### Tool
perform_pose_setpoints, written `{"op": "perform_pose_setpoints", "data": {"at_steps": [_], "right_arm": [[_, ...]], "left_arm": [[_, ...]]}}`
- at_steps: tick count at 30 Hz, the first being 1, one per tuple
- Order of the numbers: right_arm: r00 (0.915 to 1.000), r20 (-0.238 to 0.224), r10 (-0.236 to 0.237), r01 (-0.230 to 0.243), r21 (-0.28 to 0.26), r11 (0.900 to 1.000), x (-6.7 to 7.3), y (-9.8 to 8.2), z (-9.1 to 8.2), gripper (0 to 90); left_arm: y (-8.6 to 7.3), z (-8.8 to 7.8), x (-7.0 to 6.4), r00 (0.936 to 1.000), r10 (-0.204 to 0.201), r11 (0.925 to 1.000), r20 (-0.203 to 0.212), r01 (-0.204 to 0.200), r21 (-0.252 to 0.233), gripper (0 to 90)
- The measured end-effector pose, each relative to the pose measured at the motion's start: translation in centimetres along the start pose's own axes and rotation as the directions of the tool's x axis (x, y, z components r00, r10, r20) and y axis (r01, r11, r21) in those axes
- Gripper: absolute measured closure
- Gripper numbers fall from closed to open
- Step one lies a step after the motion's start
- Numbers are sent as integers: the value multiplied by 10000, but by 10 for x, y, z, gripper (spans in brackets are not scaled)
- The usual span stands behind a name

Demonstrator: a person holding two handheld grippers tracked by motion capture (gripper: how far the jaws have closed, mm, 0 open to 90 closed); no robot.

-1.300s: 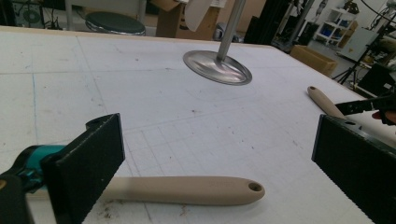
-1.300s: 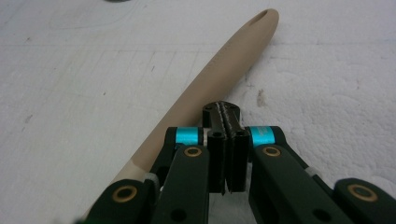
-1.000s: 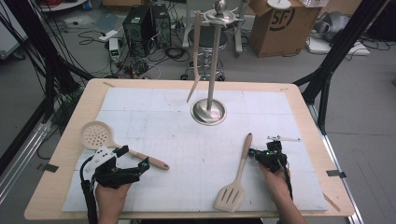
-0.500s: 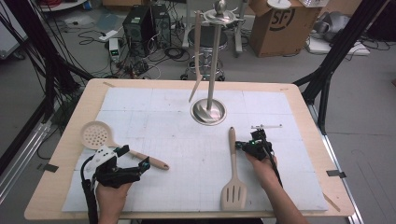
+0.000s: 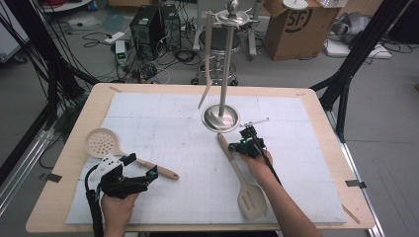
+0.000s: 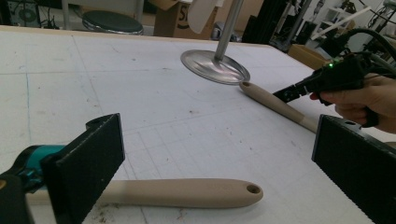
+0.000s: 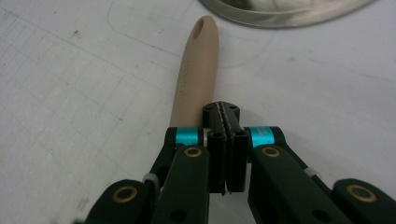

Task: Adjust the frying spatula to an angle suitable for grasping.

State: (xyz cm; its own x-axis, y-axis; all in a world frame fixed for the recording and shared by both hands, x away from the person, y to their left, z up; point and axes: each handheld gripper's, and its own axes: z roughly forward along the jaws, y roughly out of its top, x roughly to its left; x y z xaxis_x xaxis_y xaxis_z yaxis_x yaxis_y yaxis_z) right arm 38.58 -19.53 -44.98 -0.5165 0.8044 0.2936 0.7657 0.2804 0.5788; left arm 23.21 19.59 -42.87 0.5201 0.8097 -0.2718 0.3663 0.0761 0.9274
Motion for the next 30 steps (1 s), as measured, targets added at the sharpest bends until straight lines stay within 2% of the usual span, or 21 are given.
{"op": "perform_pose_setpoints", "data": {"at_steps": [2,6,8,10,12,18,23,26,30], "right_arm": [[9997,-169,-186,189,168,9997,7,5,6,894],[9977,-169,-657,662,322,9973,20,12,15,893],[9973,-215,-699,706,320,9970,22,13,16,893],[9982,-284,-529,538,301,9981,20,12,15,893],[9986,-217,-487,491,210,9986,20,11,12,893],[9986,-493,-195,203,164,9997,17,0,-2,892],[9967,-709,-404,410,64,9991,19,-6,-19,891],[9958,-822,-406,434,322,9985,20,-12,-26,879],[9955,-939,-160,230,737,9970,16,-22,-29,794]], "left_arm": [[0,0,0,10000,-15,10000,3,15,-19,30],[0,-1,1,10000,-21,10000,-1,21,-22,31],[0,-1,1,10000,-32,10000,8,33,-11,30],[0,-1,0,10000,-66,10000,-9,66,-69,30],[0,-2,1,10000,-52,10000,6,52,-63,30],[0,-1,0,10000,-30,10000,84,30,-24,30],[0,0,-1,10000,27,10000,50,-27,-41,30],[0,-1,-1,10000,11,10000,51,-11,-64,30],[0,-1,-1,10000,20,10000,43,-20,-40,30]]}}
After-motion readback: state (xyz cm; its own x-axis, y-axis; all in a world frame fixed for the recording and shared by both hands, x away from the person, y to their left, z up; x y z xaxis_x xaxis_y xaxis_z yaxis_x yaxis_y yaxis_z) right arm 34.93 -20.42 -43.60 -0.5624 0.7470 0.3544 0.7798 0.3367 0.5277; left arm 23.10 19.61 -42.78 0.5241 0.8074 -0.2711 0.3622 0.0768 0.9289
